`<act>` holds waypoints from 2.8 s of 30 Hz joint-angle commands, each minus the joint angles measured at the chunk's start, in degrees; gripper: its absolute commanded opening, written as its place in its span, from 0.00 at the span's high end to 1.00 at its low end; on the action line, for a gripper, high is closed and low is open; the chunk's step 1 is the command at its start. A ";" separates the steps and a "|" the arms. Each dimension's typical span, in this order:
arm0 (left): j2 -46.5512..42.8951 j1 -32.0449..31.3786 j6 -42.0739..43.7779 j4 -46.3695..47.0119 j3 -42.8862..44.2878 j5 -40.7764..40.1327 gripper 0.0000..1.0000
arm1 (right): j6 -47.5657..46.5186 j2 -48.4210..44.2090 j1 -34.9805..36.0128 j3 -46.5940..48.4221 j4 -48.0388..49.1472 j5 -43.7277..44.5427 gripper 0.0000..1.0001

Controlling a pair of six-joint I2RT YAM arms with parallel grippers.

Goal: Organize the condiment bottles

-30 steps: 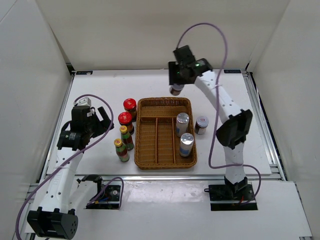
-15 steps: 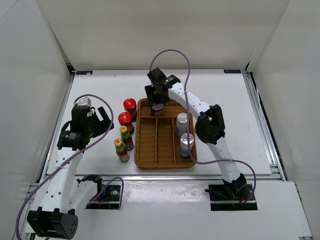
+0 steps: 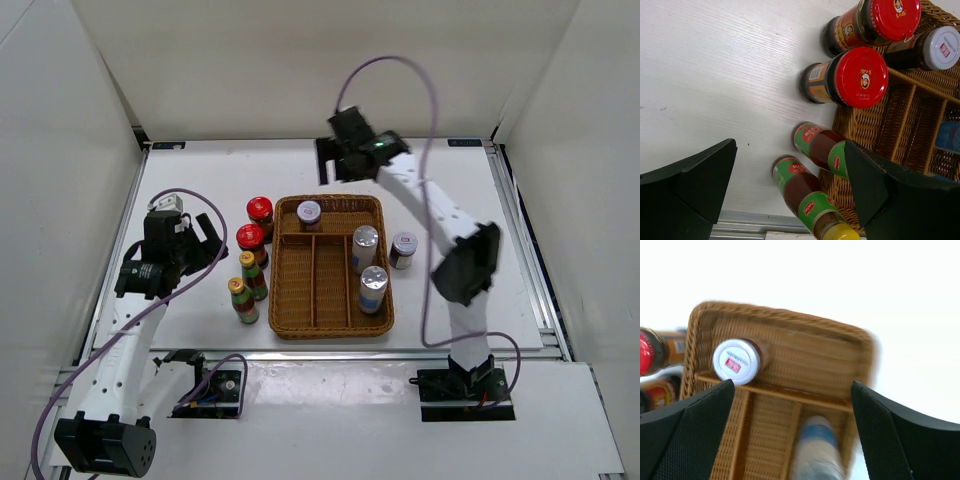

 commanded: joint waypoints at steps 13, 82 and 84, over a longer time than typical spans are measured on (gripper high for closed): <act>-0.78 -0.02 0.37 0.40 -0.35 1.06 0.00 | 4.52 -18.60 -16.09 -37.67 -1.39 -2.68 0.00; -4.56 -0.02 3.44 1.36 1.49 3.67 0.00 | 2.32 -30.59 -4.23 -29.75 8.11 7.68 0.00; -3.25 -1.41 5.47 1.37 3.85 6.32 0.02 | 3.02 -35.01 -4.75 -37.14 8.11 7.16 0.00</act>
